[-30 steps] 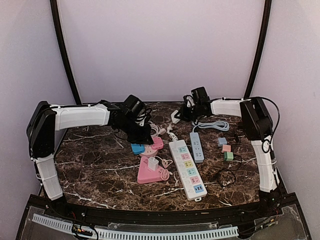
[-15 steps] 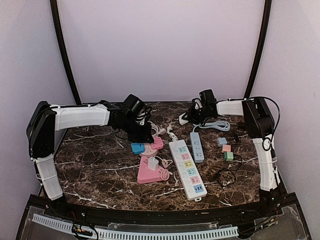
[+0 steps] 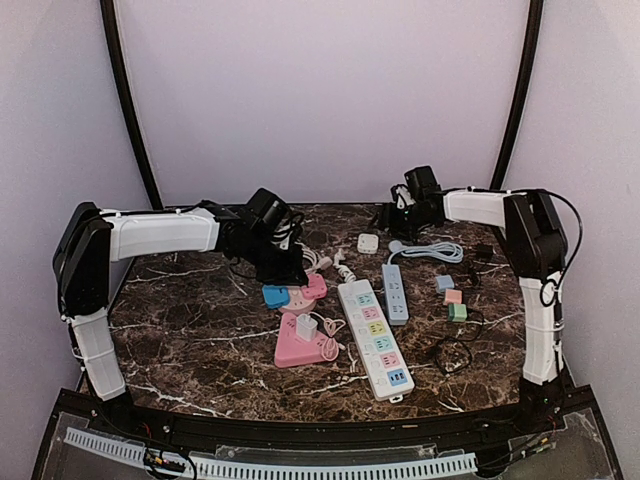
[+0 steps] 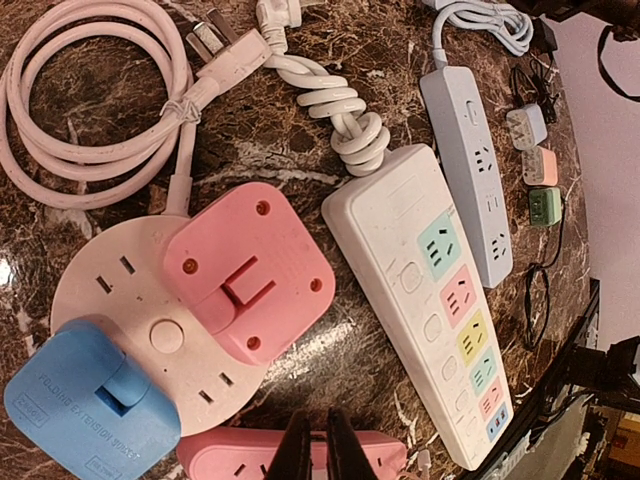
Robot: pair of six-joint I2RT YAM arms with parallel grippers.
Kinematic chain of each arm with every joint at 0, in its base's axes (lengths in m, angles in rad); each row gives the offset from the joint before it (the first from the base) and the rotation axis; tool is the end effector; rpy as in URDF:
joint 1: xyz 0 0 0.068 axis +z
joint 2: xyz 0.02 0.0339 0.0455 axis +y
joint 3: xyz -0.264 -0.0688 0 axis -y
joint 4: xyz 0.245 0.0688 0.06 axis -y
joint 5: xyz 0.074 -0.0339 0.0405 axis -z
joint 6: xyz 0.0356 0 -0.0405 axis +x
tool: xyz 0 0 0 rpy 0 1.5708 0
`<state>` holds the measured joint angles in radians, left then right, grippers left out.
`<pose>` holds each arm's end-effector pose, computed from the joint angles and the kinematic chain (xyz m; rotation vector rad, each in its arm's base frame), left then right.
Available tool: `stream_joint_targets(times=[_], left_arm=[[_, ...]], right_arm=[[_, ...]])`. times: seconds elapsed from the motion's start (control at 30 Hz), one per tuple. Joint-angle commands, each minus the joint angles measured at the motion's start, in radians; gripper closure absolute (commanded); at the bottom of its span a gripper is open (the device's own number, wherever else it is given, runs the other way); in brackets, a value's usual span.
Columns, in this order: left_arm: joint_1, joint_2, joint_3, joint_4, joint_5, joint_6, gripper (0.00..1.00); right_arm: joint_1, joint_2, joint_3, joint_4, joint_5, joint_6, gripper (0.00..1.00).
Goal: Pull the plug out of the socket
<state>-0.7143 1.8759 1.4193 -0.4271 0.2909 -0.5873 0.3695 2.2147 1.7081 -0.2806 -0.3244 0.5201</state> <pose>0.3063 -0.2791 0.2276 0.3043 2.6150 -0.8762 0.4602 0.1904 0.1819 0.0191 2.4561 0.7976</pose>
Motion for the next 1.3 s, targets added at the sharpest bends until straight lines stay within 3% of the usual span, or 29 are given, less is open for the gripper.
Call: stream_joint_targets(times=[0.0, 0.3, 0.47, 0.63, 0.9, 1.03, 1.27], left_arm=[[0.011, -0.014, 0.018, -0.012, -0.002, 0.019, 0.93], [0.047, -0.061, -0.028, -0.043, -0.061, 0.003, 0.92], [0.119, -0.144, -0.153, 0.008, -0.056, -0.032, 0.88], [0.188, -0.206, -0.272, 0.066, -0.041, -0.063, 0.81], [0.261, -0.22, -0.404, 0.228, 0.094, -0.124, 0.62], [0.271, -0.203, -0.44, 0.317, 0.16, -0.157, 0.54], [0.277, -0.159, -0.474, 0.401, 0.22, -0.199, 0.52]], right_arm=[[0.031, -0.102, -0.054, -0.027, 0.063, -0.056, 0.33], [0.175, -0.186, -0.131, -0.026, 0.034, -0.091, 0.33], [0.265, -0.174, -0.12, 0.001, -0.014, -0.066, 0.42], [0.345, -0.129, -0.06, -0.004, -0.029, -0.06, 0.5], [0.414, -0.063, -0.006, 0.004, -0.049, -0.039, 0.56], [0.43, -0.05, 0.007, -0.027, 0.01, -0.061, 0.53], [0.426, -0.07, -0.032, -0.058, 0.09, -0.105, 0.47]])
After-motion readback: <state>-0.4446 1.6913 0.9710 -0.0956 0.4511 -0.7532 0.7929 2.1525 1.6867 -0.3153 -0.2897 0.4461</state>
